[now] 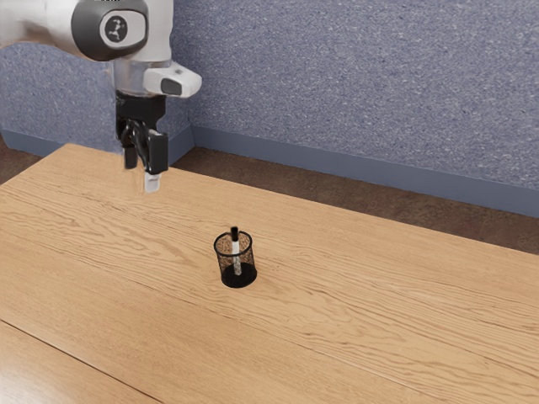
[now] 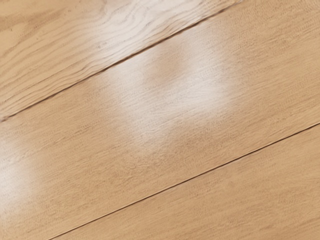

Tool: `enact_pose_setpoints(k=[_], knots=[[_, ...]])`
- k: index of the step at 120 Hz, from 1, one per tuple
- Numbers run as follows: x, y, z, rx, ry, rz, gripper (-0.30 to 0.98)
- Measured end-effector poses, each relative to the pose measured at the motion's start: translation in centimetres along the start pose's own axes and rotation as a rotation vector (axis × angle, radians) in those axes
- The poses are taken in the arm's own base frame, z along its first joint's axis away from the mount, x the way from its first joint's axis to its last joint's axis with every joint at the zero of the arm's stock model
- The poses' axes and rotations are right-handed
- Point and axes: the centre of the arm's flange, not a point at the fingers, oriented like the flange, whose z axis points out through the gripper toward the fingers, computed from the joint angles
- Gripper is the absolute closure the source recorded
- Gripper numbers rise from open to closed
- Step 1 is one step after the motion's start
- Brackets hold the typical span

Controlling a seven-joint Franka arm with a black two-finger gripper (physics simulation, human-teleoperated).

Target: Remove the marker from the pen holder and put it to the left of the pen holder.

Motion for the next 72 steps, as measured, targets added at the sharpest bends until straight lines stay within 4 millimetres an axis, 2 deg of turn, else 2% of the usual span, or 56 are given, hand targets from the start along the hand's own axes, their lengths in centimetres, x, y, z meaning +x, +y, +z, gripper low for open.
enact_pose_setpoints(k=[12, 32, 37, 42, 48, 59, 63, 65, 67, 72], knots=[[1.0, -1.0, -1.0, 0.049, 0.116, 0.061, 0.0], [1.4, -2.2, -2.6, 0.114, 0.219, 0.151, 0.0], [1.6, -1.1, -3.6, 0.144, 0.242, 0.232, 0.0], [3.6, 2.3, -3.2, 0.159, 0.236, 0.382, 0.0], [6.4, 7.8, -1.3, 0.159, 0.209, 0.592, 0.0], [10.1, 18.1, 6.6, 0.137, 0.115, 0.958, 0.0], [11.4, 20.9, 9.3, 0.126, 0.099, 1.072, 0.0], [11.9, 21.0, 10.2, 0.123, 0.097, 1.105, 0.01], [12.5, 20.0, 11.0, 0.12, 0.098, 1.118, 0.01], [13.7, 14.4, 13.1, 0.1, 0.106, 1.093, 0.01]])
